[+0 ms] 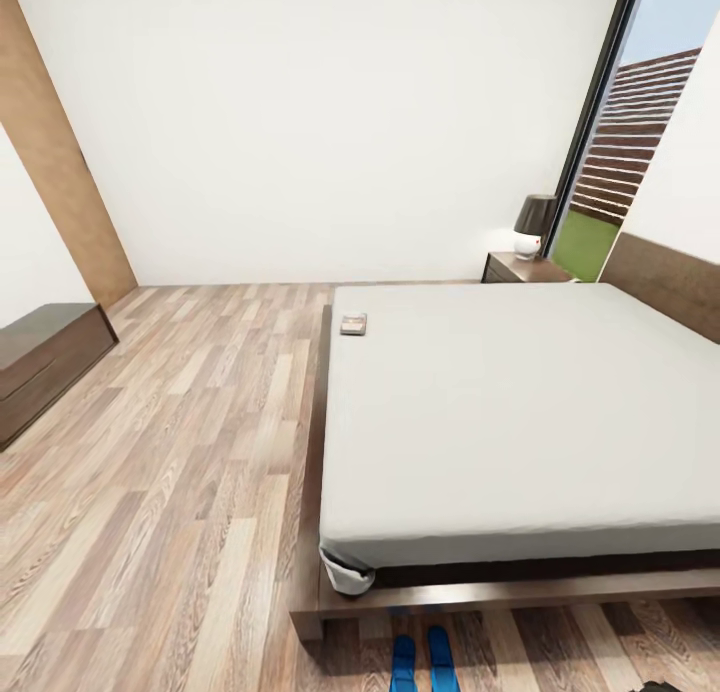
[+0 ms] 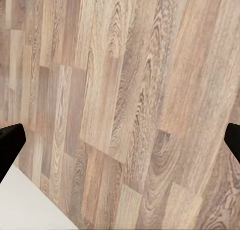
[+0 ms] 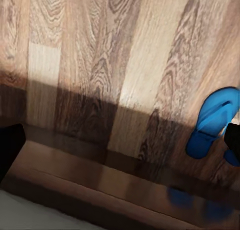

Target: In the bedroom, move the book from the bed onto either nightstand, and place the two sandals side by side next to the bed.

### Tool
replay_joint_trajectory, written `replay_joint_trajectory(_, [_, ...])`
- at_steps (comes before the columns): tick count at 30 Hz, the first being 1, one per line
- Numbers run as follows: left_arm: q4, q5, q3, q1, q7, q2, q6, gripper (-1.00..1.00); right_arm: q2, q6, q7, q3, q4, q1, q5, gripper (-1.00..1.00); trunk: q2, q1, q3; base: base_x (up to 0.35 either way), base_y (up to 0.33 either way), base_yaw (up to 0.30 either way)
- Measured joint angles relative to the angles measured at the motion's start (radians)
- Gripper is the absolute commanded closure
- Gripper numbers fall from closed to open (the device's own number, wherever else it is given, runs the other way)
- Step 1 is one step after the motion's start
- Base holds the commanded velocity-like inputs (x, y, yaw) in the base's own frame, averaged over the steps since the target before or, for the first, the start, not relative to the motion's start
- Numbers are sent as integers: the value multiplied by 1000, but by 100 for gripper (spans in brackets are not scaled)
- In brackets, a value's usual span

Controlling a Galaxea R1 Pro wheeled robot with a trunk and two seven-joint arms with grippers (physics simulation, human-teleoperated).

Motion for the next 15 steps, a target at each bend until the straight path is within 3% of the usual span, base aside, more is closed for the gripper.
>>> replay_joint_trajectory(15, [0,-1,0,0,0,0,0,-100,2,-1,-2,4,1,6,22,-100,105,-58,47,0,0,0])
